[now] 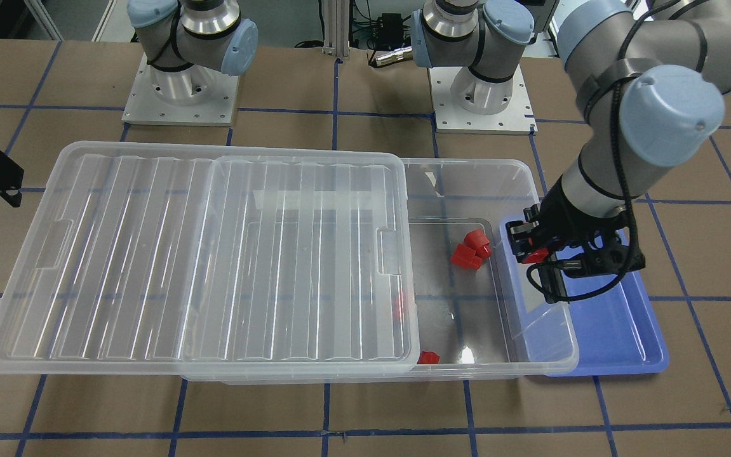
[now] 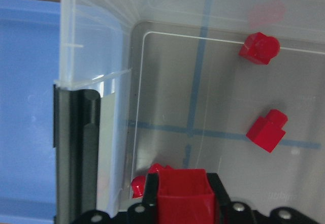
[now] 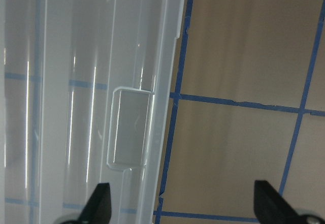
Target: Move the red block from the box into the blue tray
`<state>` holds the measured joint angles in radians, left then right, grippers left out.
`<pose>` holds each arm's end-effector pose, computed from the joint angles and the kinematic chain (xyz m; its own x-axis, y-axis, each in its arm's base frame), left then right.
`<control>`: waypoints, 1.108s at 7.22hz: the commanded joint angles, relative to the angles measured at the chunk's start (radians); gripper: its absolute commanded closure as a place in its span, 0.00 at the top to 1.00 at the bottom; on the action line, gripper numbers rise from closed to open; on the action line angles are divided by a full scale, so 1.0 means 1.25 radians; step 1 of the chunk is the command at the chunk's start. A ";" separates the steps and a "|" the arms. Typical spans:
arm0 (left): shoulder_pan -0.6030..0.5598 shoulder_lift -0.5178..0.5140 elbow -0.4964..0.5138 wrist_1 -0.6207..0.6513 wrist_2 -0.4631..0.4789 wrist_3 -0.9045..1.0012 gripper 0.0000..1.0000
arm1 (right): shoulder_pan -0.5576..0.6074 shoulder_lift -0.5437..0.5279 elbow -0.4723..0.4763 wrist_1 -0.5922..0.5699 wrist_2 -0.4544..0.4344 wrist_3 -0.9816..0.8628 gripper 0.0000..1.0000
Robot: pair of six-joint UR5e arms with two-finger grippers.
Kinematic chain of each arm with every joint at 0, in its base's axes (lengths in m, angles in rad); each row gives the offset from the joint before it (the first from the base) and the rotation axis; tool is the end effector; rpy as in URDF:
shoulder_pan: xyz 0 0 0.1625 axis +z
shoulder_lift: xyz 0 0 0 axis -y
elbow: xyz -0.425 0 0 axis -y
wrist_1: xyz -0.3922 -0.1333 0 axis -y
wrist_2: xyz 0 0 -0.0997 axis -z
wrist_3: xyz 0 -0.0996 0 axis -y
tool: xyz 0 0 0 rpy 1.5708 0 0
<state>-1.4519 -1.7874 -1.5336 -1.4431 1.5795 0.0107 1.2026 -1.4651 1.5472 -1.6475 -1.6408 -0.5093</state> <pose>-0.0637 -0.5833 0.4030 -0.9942 -0.1075 -0.0081 -0.1078 0.9928 0.0518 -0.0747 -0.5445 0.4531 -0.9882 -0.1417 0.0584 -0.1396 0.9894 0.0388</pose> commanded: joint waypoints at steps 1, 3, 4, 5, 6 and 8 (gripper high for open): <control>0.101 0.014 -0.001 -0.015 0.005 0.186 0.00 | 0.000 0.001 0.000 0.000 0.000 0.000 1.00; 0.206 -0.031 -0.019 -0.003 -0.003 0.372 0.00 | 0.000 0.003 0.000 -0.001 0.000 0.000 1.00; 0.215 -0.043 -0.020 0.001 -0.002 0.394 0.00 | 0.000 0.003 0.000 0.000 0.000 0.000 1.00; 0.217 -0.063 -0.030 0.033 0.002 0.399 0.00 | 0.000 0.003 0.002 0.001 -0.002 0.000 1.00; 0.220 -0.092 -0.058 0.118 0.003 0.400 0.00 | 0.000 0.003 0.002 0.002 -0.002 0.000 1.00; 0.270 -0.132 -0.170 0.268 -0.006 0.400 0.00 | 0.000 0.003 0.005 0.004 -0.002 0.000 1.00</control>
<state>-1.1450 -1.9201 -1.6660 -1.2155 1.5781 0.5100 1.2027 -1.4618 1.5513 -1.6436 -1.6428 -0.5093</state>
